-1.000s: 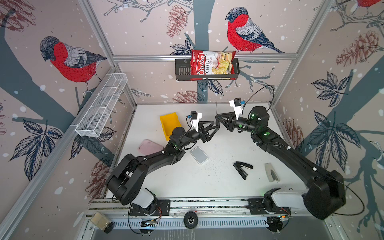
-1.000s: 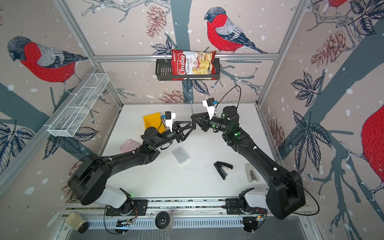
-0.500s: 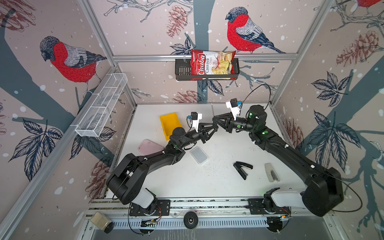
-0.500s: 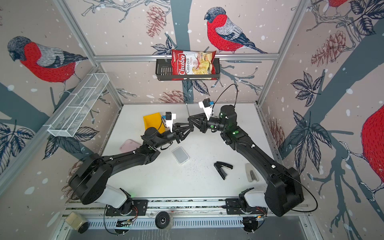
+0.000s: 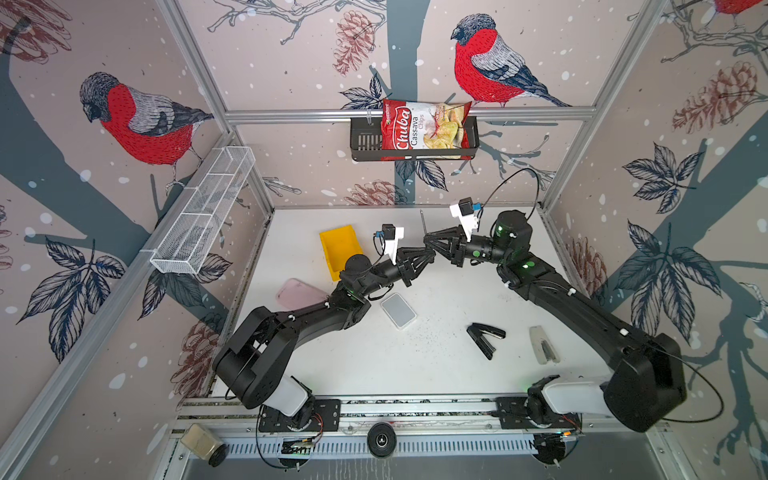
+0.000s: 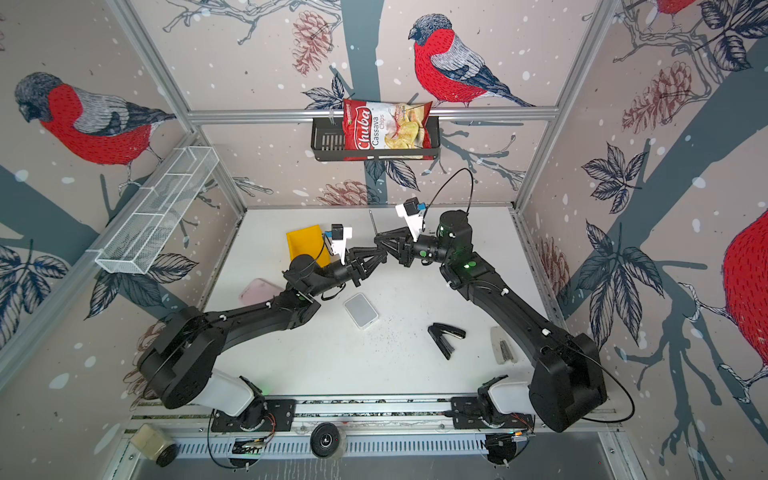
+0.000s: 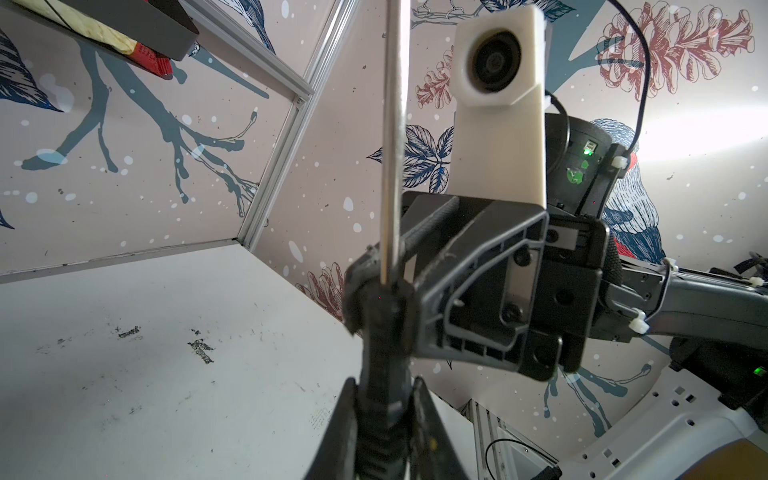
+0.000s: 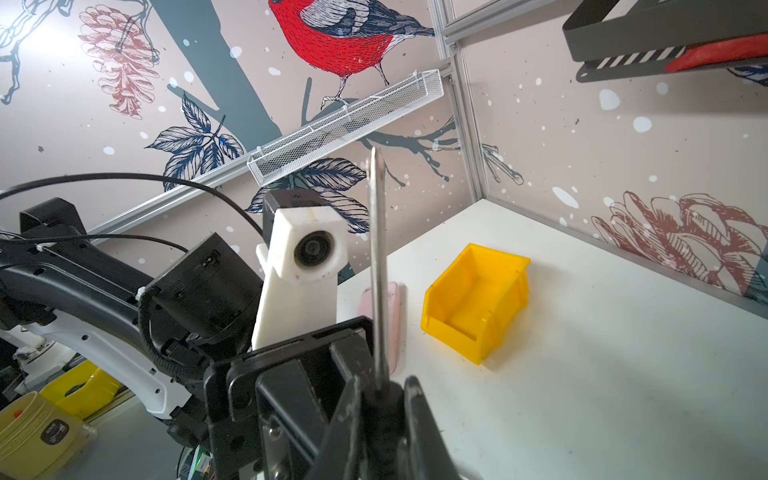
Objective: Put the screwdriver in the bin
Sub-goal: 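Carry the screwdriver over the yellow bin with the left gripper while the right opens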
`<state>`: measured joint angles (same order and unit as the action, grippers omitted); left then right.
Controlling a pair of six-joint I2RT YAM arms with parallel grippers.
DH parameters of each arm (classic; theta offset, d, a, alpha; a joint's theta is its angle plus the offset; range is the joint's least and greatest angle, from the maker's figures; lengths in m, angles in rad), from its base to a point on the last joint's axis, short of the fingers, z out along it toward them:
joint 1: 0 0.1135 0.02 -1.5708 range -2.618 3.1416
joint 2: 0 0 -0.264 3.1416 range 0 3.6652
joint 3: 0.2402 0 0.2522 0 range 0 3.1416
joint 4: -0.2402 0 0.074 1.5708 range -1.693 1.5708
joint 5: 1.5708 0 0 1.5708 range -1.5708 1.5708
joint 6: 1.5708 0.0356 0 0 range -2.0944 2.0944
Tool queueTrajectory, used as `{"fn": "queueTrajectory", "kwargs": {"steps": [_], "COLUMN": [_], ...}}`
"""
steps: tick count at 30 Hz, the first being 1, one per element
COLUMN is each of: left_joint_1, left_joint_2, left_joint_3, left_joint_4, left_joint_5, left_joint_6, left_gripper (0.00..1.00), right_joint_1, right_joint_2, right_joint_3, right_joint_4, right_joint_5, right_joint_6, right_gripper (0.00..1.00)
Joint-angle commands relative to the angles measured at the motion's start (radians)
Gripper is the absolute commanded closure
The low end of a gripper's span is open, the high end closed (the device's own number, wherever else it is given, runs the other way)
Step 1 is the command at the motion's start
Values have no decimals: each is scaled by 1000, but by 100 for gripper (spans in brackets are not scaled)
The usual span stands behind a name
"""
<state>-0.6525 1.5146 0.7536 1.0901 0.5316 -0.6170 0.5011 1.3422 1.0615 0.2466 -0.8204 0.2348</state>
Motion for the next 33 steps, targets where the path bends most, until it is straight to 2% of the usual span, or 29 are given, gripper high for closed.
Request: {"fn": "queueTrajectory", "kwargs": {"steps": [1,8,10,12,17,25,30,33], "left_joint_1": [6,53,73,96,168,236,246,264], "left_joint_2": [-14,-82,-112,-148,-236,-291,-230,-183], "left_joint_3": [-5,-34,-45,-48,-38,-12,74,128], "left_joint_4": [-16,-138,-194,-285,-533,-799,-978,-1060], "left_joint_5": [-37,-98,-118,-153,-242,-424,-565,-637], "left_joint_6": [34,77,98,126,193,248,232,147], "left_gripper": [100,100,100,100,100,100,100,100], "right_joint_1": [0,-1,-1,0,29,154,247,284], "right_joint_2": [-11,-72,-84,-119,-141,-101,-31,9], "right_joint_3": [-6,-70,-93,-120,-166,-135,-74,-46], "right_joint_4": [25,78,94,125,199,151,87,72], "right_joint_5": [20,90,109,121,168,317,401,427], "right_joint_6": [8,-14,-31,-38,-101,-266,-361,-391], "right_gripper": [72,20,8,2,0,0,0,0]}}
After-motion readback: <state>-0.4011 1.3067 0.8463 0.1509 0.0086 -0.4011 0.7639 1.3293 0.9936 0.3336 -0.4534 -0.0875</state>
